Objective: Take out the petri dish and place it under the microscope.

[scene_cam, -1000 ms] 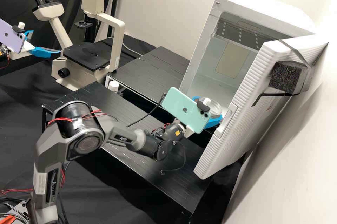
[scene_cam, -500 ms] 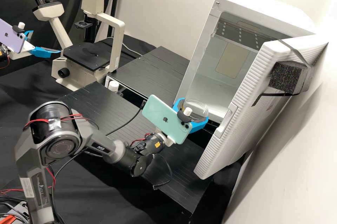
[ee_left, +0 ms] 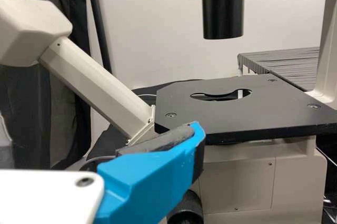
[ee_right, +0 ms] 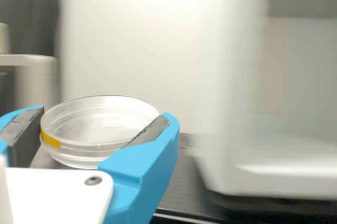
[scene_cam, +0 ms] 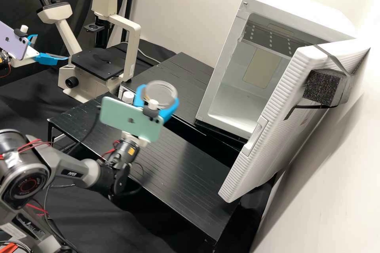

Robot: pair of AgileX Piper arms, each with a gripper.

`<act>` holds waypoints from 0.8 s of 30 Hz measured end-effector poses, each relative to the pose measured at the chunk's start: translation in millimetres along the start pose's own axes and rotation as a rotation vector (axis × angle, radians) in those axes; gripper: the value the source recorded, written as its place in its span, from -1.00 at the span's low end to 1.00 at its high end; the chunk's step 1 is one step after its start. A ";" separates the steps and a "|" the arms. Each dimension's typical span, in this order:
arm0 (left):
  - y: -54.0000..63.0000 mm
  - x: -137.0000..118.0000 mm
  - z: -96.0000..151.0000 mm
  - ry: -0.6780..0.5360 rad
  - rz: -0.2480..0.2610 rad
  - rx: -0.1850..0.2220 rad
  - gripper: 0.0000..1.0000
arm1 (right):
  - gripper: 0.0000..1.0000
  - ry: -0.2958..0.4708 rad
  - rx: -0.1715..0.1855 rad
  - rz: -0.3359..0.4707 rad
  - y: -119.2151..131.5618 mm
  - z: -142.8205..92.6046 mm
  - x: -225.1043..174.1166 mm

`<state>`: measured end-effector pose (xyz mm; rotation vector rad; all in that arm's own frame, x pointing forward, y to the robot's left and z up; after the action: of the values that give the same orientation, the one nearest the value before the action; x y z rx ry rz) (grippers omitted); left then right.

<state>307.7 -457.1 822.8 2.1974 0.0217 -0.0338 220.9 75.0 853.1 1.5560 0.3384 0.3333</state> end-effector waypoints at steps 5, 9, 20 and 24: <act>0.0 0.0 0.0 0.000 0.000 0.000 1.00 | -1.00 0.084 -0.002 -0.081 -30.0 -26.2 9.6; 0.0 0.0 0.0 0.000 0.000 0.000 1.00 | -1.00 0.103 -0.003 -0.123 -52.5 -42.0 23.4; 0.0 0.0 0.0 0.000 0.000 0.000 1.00 | -1.00 0.086 -0.082 -0.223 -108.1 -69.7 78.3; 0.0 0.0 0.0 0.000 0.000 0.000 1.00 | -1.00 0.074 -0.094 -0.243 -122.9 -76.5 102.0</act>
<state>307.7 -457.1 822.8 2.1974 0.0217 -0.0338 281.3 188.2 731.0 1.3957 0.5565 0.2141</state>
